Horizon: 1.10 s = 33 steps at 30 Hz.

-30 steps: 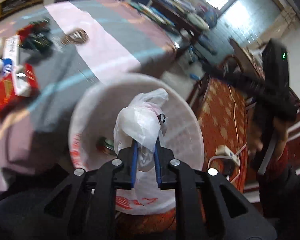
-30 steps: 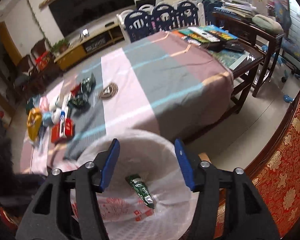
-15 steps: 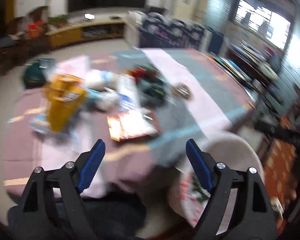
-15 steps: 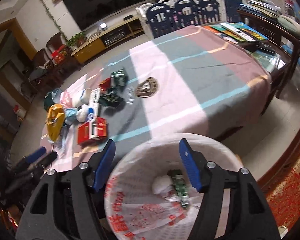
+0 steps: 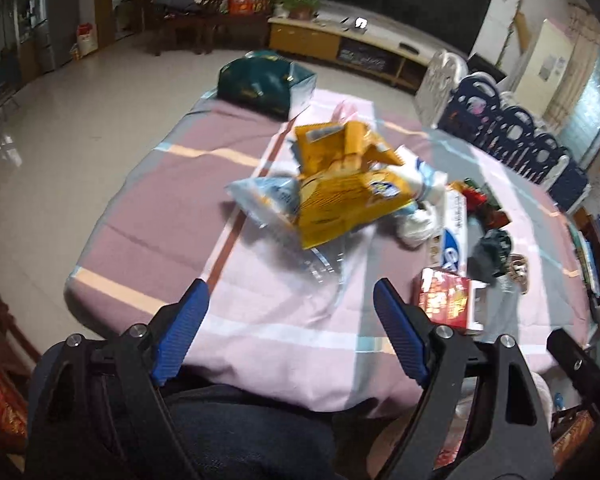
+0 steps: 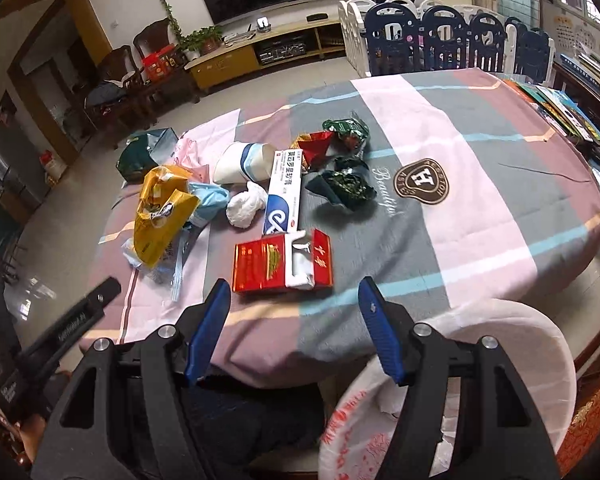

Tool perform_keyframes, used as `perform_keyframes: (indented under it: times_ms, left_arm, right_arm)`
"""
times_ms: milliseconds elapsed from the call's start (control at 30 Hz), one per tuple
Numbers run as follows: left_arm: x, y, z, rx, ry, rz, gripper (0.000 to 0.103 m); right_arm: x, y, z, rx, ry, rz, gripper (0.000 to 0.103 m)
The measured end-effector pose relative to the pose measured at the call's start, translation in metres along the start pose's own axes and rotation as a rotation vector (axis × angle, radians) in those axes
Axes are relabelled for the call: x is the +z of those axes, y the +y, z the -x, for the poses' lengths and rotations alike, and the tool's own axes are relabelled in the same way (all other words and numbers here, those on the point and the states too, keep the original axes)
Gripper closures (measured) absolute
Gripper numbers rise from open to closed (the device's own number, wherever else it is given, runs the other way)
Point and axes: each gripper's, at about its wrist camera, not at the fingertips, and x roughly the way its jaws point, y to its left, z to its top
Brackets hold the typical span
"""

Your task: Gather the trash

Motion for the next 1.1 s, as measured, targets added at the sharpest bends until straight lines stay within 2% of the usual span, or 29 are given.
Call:
perform_keyframes:
  times_ms: [200,333,567,633,667,700,800,1033,1100]
  left_arm:
    - [-0.003,0.014,-0.004,0.052,0.016,0.087,0.018]
    - [-0.002,0.020,-0.011,0.055,0.044,0.120,0.018]
    - [-0.001,0.021,-0.012,0.055,0.047,0.137,0.018]
    - [-0.002,0.021,-0.013,0.056,0.049,0.137,0.018]
    - [-0.002,0.020,-0.014,0.055,0.049,0.137,0.018]
    - [-0.002,0.020,-0.014,0.055,0.050,0.137,0.018]
    - [-0.002,0.020,-0.014,0.053,0.052,0.138,0.018]
    - [-0.002,0.020,-0.016,0.049,0.056,0.143,0.018]
    - [-0.002,0.020,-0.017,0.049,0.058,0.143,0.018]
  right_arm:
    - [0.025,0.005,-0.057,-0.037,0.028,-0.055,0.038]
    - [0.038,0.013,-0.094,-0.067,0.053,-0.064,0.038]
    - [0.031,0.023,-0.142,-0.098,0.139,-0.065,0.038]
    - [0.028,0.027,-0.142,-0.128,0.120,-0.029,0.038]
    - [0.027,0.029,-0.142,-0.124,0.120,-0.014,0.042]
    - [0.025,0.032,-0.140,-0.119,0.115,0.008,0.052]
    - [0.023,0.037,-0.137,-0.100,0.122,0.054,0.071]
    - [0.018,0.042,-0.126,-0.072,0.100,0.090,0.089]
    - [0.016,0.042,-0.120,-0.058,0.091,0.090,0.089]
